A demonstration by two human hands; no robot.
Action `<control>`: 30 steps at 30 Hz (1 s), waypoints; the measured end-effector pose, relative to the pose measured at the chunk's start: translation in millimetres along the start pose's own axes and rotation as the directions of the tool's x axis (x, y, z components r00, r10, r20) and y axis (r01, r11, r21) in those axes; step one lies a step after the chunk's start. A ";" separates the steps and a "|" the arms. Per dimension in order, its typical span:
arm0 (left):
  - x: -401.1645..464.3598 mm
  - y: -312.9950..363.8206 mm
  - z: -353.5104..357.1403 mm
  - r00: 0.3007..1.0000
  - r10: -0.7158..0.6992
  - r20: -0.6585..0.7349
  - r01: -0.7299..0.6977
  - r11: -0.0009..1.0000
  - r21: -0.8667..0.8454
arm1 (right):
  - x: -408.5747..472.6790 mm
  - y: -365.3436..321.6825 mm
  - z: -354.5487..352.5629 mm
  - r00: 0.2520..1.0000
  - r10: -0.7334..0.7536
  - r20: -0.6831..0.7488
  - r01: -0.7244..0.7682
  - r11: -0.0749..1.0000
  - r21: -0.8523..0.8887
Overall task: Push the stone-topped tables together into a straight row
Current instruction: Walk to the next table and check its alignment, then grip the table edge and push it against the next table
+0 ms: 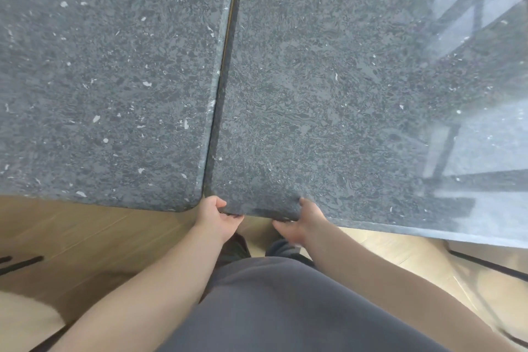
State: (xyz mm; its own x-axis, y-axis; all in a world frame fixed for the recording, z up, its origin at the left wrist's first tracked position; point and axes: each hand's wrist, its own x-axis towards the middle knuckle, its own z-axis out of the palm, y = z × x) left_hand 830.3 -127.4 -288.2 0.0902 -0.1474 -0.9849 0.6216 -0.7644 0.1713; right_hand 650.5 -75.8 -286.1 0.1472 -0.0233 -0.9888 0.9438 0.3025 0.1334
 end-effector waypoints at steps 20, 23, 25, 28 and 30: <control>-144.1 33.9 -2.4 0.815 0.224 0.534 -0.278 0.961 0.020 | -178.1 -49.5 -19.7 0.792 -0.315 0.522 0.486 0.844 -0.228; -170.5 46.5 -2.4 0.731 0.280 0.623 -0.371 0.928 0.018 | -201.1 -29.3 -19.4 0.734 -0.389 0.557 0.548 0.823 -0.148; -187.7 52.9 -4.8 0.669 0.327 0.667 -0.445 0.895 0.008 | -216.0 -14.4 -18.0 0.672 -0.422 0.609 0.611 0.781 -0.133; -211.2 58.9 -12.0 0.575 0.374 0.728 -0.521 0.853 -0.027 | -237.6 6.3 -15.7 0.569 -0.451 0.687 0.702 0.702 -0.120; -224.4 59.5 -18.1 0.510 0.397 0.763 -0.559 0.827 -0.056 | -250.2 16.5 -15.8 0.508 -0.484 0.713 0.744 0.664 -0.079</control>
State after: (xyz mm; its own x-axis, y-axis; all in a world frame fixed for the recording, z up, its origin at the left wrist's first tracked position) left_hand 861.1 -128.5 -57.4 -0.3012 -0.8573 -0.4174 0.5077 -0.5148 0.6908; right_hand 624.5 -49.9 -37.6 -0.1710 -0.8373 -0.5193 0.7127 0.2588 -0.6520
